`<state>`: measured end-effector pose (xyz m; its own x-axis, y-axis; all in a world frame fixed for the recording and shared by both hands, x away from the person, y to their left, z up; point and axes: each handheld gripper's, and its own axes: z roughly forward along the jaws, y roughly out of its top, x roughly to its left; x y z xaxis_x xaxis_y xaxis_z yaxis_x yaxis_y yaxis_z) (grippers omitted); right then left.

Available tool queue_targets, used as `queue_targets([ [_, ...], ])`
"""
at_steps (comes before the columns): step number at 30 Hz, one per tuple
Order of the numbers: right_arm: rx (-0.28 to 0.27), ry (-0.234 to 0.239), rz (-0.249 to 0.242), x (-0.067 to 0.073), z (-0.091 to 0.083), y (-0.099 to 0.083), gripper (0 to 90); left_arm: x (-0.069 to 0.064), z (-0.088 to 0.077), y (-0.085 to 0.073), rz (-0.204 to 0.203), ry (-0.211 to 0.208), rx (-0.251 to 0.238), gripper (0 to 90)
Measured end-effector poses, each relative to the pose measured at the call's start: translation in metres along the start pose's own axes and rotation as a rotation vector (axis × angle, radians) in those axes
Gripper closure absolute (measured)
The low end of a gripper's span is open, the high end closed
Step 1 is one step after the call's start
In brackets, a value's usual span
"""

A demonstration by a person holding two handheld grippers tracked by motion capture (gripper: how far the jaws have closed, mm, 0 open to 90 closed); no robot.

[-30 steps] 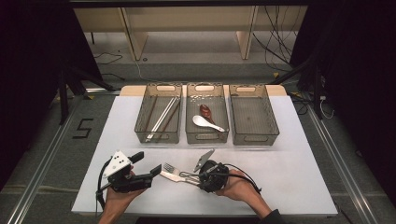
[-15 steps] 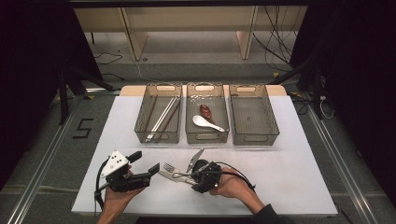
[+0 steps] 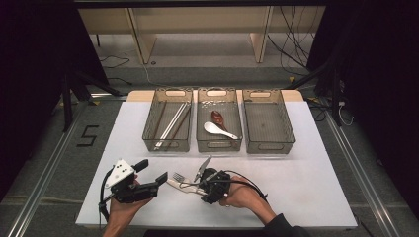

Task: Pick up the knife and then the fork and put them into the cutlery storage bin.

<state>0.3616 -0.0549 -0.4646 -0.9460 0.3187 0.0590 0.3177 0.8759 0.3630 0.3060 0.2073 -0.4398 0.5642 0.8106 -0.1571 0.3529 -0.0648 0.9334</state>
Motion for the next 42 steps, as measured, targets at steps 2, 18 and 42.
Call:
queue_targets([
  [2, 0.017, 0.002, 0.009, 0.000, 0.000, 0.002, 67.5, 0.000, 0.000, 0.000, -0.002, 0.001, 0.000, 14.9],
  [18, 0.069, -0.047, -0.012, 0.004, 0.001, 0.009, 78.8, 0.000, 0.000, 0.000, -0.001, 0.002, -0.002, 14.9],
  [42, 0.127, -0.039, -0.025, 0.006, 0.000, 0.013, 79.3, 0.000, -0.001, 0.000, 0.000, 0.006, -0.003, 14.9],
])
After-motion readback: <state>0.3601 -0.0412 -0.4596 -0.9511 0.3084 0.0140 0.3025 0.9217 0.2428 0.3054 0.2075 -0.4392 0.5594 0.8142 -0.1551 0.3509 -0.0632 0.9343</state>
